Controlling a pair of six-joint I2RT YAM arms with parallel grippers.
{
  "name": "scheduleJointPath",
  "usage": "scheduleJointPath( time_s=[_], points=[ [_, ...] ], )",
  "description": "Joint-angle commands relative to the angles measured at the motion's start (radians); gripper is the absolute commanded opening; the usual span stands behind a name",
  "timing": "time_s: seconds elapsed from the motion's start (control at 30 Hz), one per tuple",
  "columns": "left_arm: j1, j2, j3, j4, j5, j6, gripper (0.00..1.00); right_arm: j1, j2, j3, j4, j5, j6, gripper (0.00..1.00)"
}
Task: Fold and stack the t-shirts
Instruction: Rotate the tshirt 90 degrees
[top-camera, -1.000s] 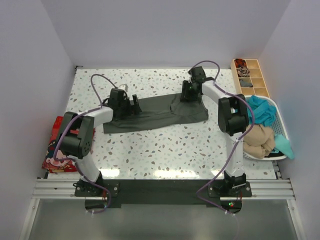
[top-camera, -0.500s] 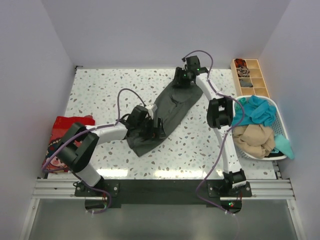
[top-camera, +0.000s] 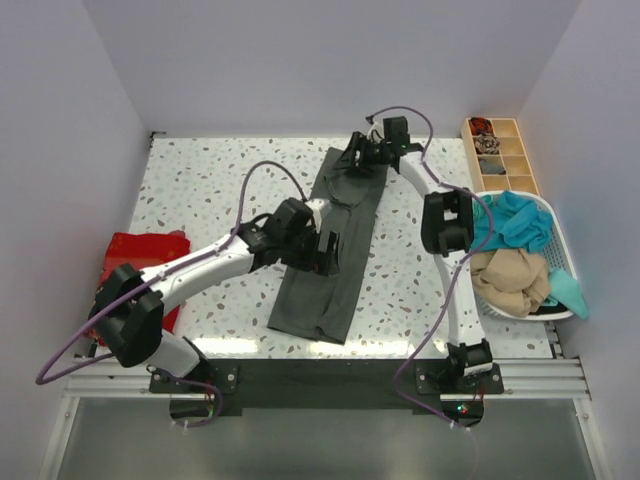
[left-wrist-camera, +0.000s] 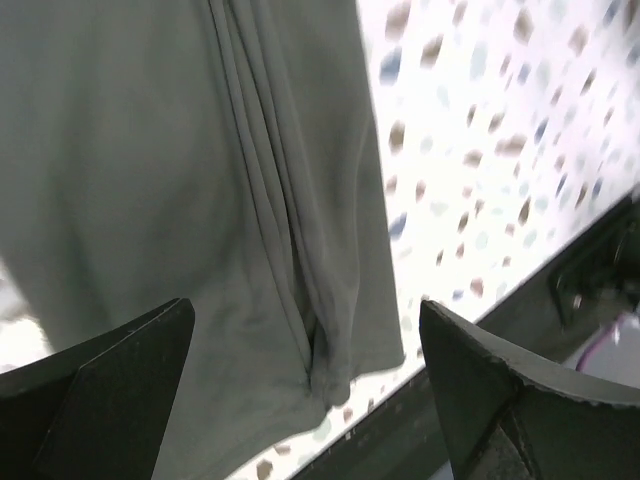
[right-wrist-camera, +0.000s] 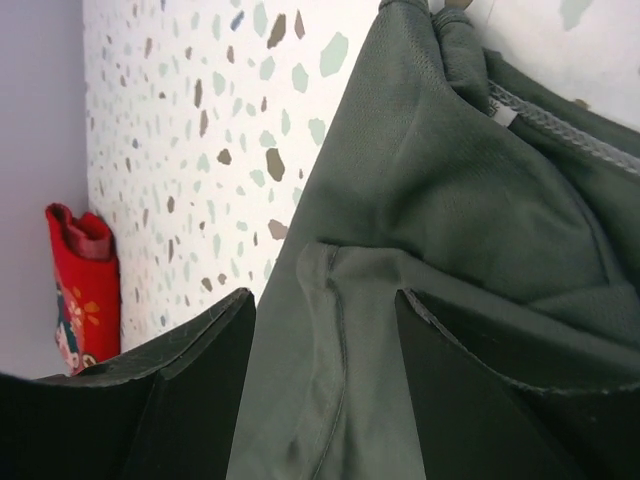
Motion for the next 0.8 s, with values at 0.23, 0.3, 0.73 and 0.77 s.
scheduleJointPath(
  time_s=[0.23, 0.3, 0.73, 0.77],
  points=[
    [0.175, 0.109, 0.287, 0.274, -0.023, 0.226, 1.0, -0.065, -0.608, -0.468, -0.011, 0.359, -0.162, 0.63],
    [0.2, 0.236, 0.364, 0.319, 0.059, 0.27, 1.0, -0.066, -0.735, -0.556, -0.074, 0.585, -0.167, 0.63],
    [0.258, 0.956, 1.128, 0.323, 0.389, 0.243, 1.0, -0.013, -1.237, -1.156, -0.085, 0.602, -0.151, 0.61],
    [0.264, 0.97, 1.129, 0.34, 0.391, 0.234, 1.0, -0.002, -1.254, -1.176, -0.1, 0.591, -0.154, 0.61]
  ],
)
